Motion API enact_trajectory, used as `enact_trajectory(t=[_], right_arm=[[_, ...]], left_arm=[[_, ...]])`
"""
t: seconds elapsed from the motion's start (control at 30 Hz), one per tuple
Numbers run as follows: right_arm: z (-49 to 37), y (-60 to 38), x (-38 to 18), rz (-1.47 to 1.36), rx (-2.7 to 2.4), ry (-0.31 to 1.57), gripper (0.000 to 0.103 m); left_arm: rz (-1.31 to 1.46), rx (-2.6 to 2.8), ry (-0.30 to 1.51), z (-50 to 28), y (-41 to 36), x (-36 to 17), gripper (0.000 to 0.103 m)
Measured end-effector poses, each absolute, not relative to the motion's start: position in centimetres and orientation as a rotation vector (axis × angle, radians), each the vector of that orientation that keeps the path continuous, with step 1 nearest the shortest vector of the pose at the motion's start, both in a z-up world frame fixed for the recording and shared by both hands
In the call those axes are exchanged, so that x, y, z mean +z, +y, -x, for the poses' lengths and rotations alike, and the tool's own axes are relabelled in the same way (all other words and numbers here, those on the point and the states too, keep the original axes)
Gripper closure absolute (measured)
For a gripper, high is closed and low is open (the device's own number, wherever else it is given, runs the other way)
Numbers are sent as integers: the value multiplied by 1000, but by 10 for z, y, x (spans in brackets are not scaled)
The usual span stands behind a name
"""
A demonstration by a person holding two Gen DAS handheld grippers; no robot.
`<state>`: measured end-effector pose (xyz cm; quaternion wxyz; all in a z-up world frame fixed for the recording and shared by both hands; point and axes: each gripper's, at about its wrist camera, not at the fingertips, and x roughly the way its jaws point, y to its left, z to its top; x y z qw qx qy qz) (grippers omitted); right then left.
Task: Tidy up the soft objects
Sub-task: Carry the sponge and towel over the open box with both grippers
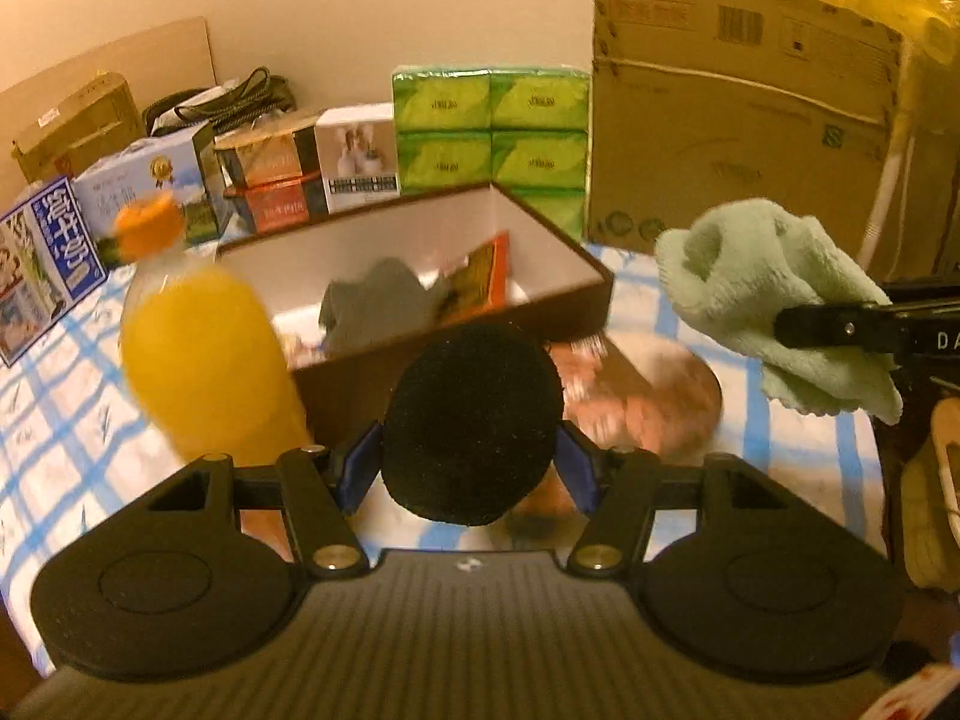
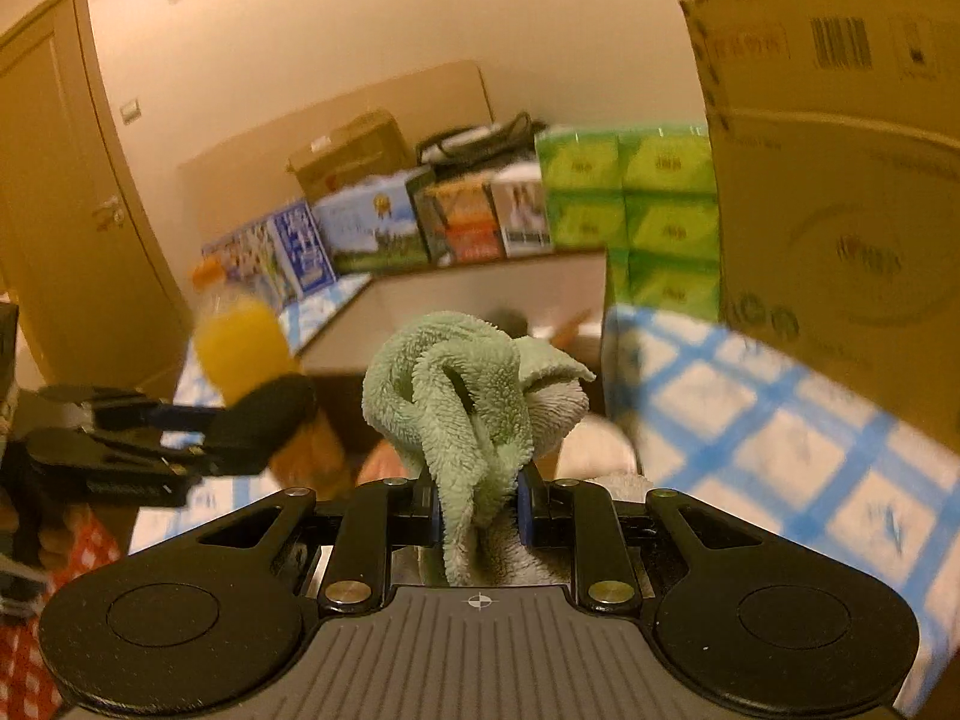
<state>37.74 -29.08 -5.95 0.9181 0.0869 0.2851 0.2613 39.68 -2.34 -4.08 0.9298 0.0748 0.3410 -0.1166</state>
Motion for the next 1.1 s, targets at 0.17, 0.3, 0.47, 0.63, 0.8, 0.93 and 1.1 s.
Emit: enact_trajectory(t=[0.17,0.3,0.47,0.63,0.8,0.93,1.1], right_arm=[[-427,-287,-44,-241,558,570,80],[-467,-283,-40,-311,574,575,80],[-517,-275,-45,-370,563,589,80],[-557,-269,-55,-419,538,580,80],[-589,-259,-70,-429,511,601,80],[-606,-252,-84,-444,499,616,80],[-626,-246,-101,-480,492,629,58]], left_arm=[[-122,-197,709,-442,-31,-29,43],[-100,-137,725,-476,-35,-26,43],[-70,-68,752,-519,-41,-28,43],[-40,23,781,-551,-45,-37,43],[-13,106,798,-578,-46,-49,43],[-5,128,814,-594,-48,-62,43],[-9,143,819,-605,-50,-74,43]])
